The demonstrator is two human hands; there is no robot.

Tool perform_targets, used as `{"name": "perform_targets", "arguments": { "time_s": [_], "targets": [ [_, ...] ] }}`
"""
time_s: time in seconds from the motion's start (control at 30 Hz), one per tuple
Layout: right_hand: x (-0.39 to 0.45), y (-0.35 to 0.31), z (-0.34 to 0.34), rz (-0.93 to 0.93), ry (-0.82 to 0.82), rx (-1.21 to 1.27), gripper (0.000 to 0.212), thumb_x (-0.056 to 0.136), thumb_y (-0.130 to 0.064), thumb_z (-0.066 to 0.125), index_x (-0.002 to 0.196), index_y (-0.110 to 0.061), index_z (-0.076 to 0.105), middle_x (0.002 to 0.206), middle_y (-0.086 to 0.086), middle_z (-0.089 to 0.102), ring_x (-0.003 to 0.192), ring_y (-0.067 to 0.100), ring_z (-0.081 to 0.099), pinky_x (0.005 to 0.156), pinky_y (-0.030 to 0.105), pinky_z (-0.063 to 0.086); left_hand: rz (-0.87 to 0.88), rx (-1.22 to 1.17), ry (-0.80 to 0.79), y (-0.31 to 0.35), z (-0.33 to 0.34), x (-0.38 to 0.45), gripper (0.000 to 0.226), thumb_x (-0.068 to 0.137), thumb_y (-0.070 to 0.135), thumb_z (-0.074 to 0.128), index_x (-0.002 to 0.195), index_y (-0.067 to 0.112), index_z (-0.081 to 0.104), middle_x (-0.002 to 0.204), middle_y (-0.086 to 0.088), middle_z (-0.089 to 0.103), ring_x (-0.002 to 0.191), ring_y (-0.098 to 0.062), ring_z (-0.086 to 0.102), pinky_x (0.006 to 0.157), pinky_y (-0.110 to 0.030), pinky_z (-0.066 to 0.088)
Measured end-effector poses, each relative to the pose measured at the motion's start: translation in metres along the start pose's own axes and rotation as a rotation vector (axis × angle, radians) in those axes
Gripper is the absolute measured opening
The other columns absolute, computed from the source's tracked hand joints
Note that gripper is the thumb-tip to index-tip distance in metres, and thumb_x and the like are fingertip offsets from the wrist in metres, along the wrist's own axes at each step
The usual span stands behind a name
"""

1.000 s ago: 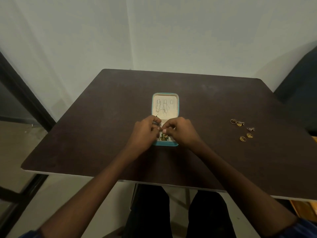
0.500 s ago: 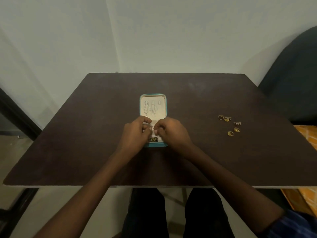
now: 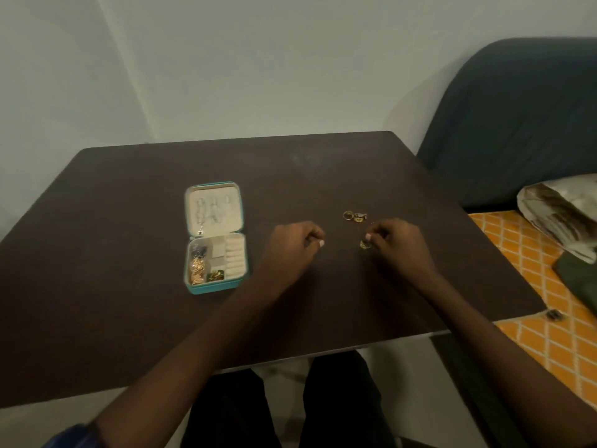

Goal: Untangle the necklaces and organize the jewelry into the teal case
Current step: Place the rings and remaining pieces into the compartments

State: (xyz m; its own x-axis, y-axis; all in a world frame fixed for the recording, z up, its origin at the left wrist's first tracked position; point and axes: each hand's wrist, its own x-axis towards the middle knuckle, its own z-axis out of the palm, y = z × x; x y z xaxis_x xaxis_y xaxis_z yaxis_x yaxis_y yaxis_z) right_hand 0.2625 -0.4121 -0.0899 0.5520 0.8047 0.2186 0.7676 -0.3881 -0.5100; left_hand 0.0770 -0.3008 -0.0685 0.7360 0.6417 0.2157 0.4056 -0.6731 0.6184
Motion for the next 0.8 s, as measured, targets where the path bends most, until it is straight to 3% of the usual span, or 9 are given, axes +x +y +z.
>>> {"name": "perform_targets", "arguments": {
  "time_s": [0.07,0.17,0.27,0.37,0.5,0.6,0.8],
  "targets": [
    [0.003,0.018,-0.005,0.022,0.015,-0.015,0.009,0.088,-0.022,0.061,0.090,-0.017,0.069,0.087,-0.001,0.064,0.075,0.009,0.053,0.058,0.021,0.033,0.024,0.009,-0.045,0.011,0.018,0.012,0.019,0.090,0.017,0.059,0.106,0.012,0.068,0.100,-0.001,0.069,0.082,-0.002,0.053,0.071,-0.010,0.035],
    [0.011,0.035,-0.010,0.030,0.037,-0.024,0.015,0.090,-0.022,0.059,0.098,-0.014,0.069,0.095,0.001,0.066,0.080,0.009,0.053,0.064,0.023,0.037,0.049,0.032,-0.072,0.023,0.038,0.032,0.018,0.091,0.018,0.057,0.103,0.012,0.069,0.100,-0.001,0.070,0.080,-0.003,0.053,0.071,-0.013,0.036],
    [0.023,0.046,-0.012,0.045,0.028,-0.025,0.019,0.092,-0.021,0.056,0.103,-0.013,0.069,0.102,0.005,0.067,0.090,0.017,0.060,0.074,0.031,0.047,0.051,0.075,-0.060,0.031,0.055,0.061,0.018,0.090,0.017,0.057,0.098,0.012,0.071,0.097,-0.003,0.072,0.083,-0.013,0.062,0.074,-0.024,0.045],
    [0.034,0.050,-0.008,0.034,0.023,-0.021,0.021,0.092,-0.022,0.054,0.101,-0.012,0.070,0.101,0.006,0.070,0.090,0.019,0.062,0.072,0.026,0.043,0.058,0.122,-0.051,0.035,0.067,0.092,0.019,0.088,0.013,0.056,0.095,0.011,0.073,0.094,-0.008,0.072,0.088,-0.025,0.065,0.080,-0.036,0.051],
    [0.042,0.054,-0.003,0.039,-0.005,-0.023,0.023,0.089,-0.028,0.057,0.094,-0.012,0.074,0.092,0.008,0.071,0.084,0.022,0.062,0.071,0.030,0.048,0.033,0.275,-0.151,0.036,0.076,0.126,0.032,0.091,0.021,0.057,0.120,0.011,0.063,0.114,-0.016,0.063,0.107,-0.032,0.058,0.091,-0.037,0.047],
    [0.045,0.057,0.002,0.053,-0.003,-0.048,0.023,0.090,-0.029,0.057,0.096,-0.013,0.073,0.091,0.010,0.066,0.085,0.024,0.058,0.065,0.026,0.036,0.031,0.347,-0.234,0.029,0.081,0.142,0.036,0.090,0.024,0.059,0.124,0.012,0.060,0.120,-0.016,0.061,0.111,-0.033,0.056,0.092,-0.035,0.045],
    [0.049,0.059,0.001,0.009,-0.044,-0.067,0.024,0.089,-0.023,0.057,0.110,-0.020,0.069,0.096,0.013,0.060,0.094,0.029,0.056,0.071,0.030,0.039,0.104,0.354,-0.238,0.028,0.087,0.142,0.023,0.090,0.020,0.057,0.105,0.011,0.071,0.102,-0.015,0.063,0.100,-0.030,0.055,0.072,-0.028,0.034]
  ]
}}
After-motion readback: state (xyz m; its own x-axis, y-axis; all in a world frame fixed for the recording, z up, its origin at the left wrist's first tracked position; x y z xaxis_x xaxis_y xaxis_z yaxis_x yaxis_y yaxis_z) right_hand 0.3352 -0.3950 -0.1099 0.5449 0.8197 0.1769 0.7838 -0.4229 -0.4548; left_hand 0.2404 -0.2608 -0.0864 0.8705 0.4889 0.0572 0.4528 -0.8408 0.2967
